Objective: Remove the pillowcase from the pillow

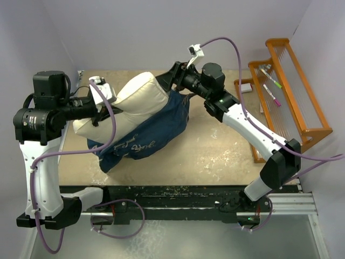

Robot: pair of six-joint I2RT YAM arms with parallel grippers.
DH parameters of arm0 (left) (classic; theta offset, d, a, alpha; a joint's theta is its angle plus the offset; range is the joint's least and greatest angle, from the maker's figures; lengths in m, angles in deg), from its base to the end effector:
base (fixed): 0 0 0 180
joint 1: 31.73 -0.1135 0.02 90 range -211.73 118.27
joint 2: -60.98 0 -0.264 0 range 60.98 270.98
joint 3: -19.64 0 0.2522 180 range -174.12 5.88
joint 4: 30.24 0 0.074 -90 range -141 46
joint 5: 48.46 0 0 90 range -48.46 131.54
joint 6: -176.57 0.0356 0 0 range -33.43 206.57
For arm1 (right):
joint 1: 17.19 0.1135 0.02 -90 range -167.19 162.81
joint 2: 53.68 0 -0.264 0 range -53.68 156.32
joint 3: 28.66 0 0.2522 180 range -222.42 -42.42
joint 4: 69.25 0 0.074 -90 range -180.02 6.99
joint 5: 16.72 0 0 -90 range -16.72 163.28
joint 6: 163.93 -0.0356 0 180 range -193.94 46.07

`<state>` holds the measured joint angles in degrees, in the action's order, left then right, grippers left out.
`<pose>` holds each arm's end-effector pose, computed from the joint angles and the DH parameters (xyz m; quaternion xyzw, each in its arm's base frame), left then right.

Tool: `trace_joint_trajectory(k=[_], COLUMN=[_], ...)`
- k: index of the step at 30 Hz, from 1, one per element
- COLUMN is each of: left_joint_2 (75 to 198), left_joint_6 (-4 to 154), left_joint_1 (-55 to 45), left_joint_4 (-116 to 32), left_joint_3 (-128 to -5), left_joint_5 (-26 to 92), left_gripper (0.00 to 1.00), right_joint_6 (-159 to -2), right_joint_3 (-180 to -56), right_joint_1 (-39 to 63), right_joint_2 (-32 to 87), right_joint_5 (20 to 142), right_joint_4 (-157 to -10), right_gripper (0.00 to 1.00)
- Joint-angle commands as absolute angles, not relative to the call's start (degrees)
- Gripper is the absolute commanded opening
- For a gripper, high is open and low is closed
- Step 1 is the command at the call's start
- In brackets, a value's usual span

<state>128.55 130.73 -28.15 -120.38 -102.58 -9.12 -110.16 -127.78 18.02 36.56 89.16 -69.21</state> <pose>0.1418 -0.0365 0.5072 0.5043 0.6555 -0.2132 0.5201 0.3026 0.2255 0.4332 -0.0992 0.6447 0.5123 0.5587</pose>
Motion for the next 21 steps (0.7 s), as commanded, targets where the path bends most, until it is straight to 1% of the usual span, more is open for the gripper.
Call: trace_joint_trajectory(k=[1, 4, 6, 7, 11, 15, 21], left_joint_2=[128.47, 128.33, 128.08, 128.12, 127.78, 127.35, 125.89], left_joint_6=[132.21, 132.54, 132.59, 132.49, 132.4, 133.16, 134.94], left_joint_1=[-27.92, -27.95, -27.94, -27.93, -27.94, -27.95, -27.9], left_joint_4=[-126.06, -126.31, -125.99, -125.81, -125.23, -125.21, -125.5], left_joint_3=[-103.69, -103.81, -103.72, -103.78, -103.79, -104.01, -104.43], left_joint_5=[-13.09, -12.79, -12.48, -12.36, -11.78, -10.72, -8.98], left_gripper=[0.0, 0.0, 0.0, 0.0, 0.0, 0.0, 0.0], right_joint_6=[-110.49, -108.78, -108.69, -108.61, -107.88, -109.4, -110.11], right_joint_3=[-130.33, -130.66, -129.09, -128.29, -125.11, -121.75, -115.72], right_joint_1=[18.03, 17.98, 18.0, 18.05, 16.95, 12.94, 8.71], right_joint_2=[37.34, 38.05, 37.88, 37.68, 36.33, 35.72, 35.34], right_joint_5=[91.75, 91.78, 93.17, 93.8, 96.19, 97.51, 95.97], right_joint_4=[-66.56, -67.65, -67.56, -67.77, -68.67, -68.51, -67.58], right_gripper=[0.69, 0.69, 0.65, 0.61, 0.37, 0.01, 0.0])
